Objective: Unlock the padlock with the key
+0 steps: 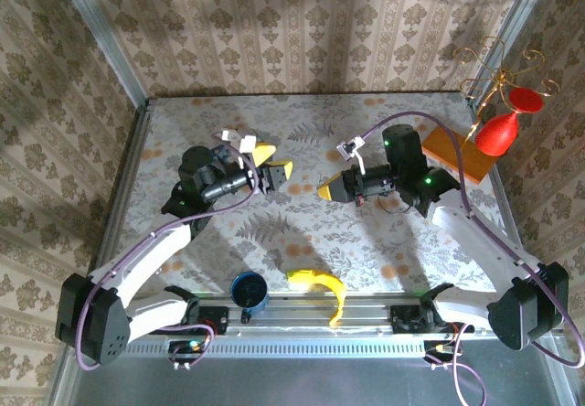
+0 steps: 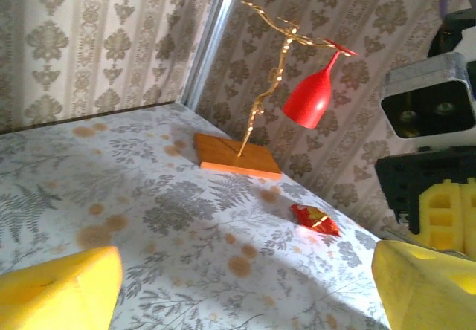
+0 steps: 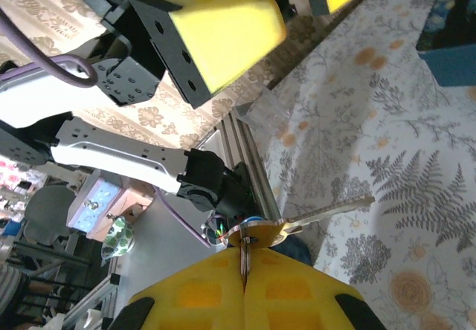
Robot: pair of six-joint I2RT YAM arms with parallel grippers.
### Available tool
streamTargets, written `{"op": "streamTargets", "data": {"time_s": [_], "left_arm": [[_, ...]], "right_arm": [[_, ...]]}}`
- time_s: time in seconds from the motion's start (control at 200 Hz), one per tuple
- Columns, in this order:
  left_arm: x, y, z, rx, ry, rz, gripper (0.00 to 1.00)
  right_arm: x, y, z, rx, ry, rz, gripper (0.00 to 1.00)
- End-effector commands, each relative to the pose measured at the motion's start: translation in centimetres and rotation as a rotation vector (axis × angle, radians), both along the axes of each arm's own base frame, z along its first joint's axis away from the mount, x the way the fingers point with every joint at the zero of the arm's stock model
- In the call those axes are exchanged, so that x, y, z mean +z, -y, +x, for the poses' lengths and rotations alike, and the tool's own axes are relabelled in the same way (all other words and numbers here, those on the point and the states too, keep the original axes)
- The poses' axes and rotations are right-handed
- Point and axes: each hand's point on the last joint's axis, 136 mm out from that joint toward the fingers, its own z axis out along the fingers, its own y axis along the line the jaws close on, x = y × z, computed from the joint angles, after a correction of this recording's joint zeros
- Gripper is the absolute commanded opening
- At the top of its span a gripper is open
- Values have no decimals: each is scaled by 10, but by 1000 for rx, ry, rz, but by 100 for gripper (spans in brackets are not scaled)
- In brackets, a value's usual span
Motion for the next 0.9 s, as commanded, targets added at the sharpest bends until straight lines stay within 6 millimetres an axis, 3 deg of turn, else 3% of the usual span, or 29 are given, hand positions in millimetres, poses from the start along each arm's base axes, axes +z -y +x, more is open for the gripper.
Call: {"op": "streamTargets", "data": {"time_s": [0.0,0.19,0.365,0.545,0.61,0.735,0.895], "left_arm": [[33,10,-8,-71,38,-69,83],[31,25,-1,-98,-117,-38,77],[8,38,10,-97,-277,22,72],[-5,55,7,-169,-365,17,68],[-5,65,2,-214,-354,14,76],[-6,79,3,-247,-364,-24,99],[-6,89,15,-244,-380,-102,100]], "right_arm": [[19,0,-8,39,79,43,0],[7,4,7,-59,95,-48,0],[-5,17,35,-239,157,-157,0],[-7,24,36,-281,205,-183,0],[-9,24,37,-288,203,-190,0],[-16,19,39,-270,158,-188,0],[-28,8,38,-228,59,-189,0]]}}
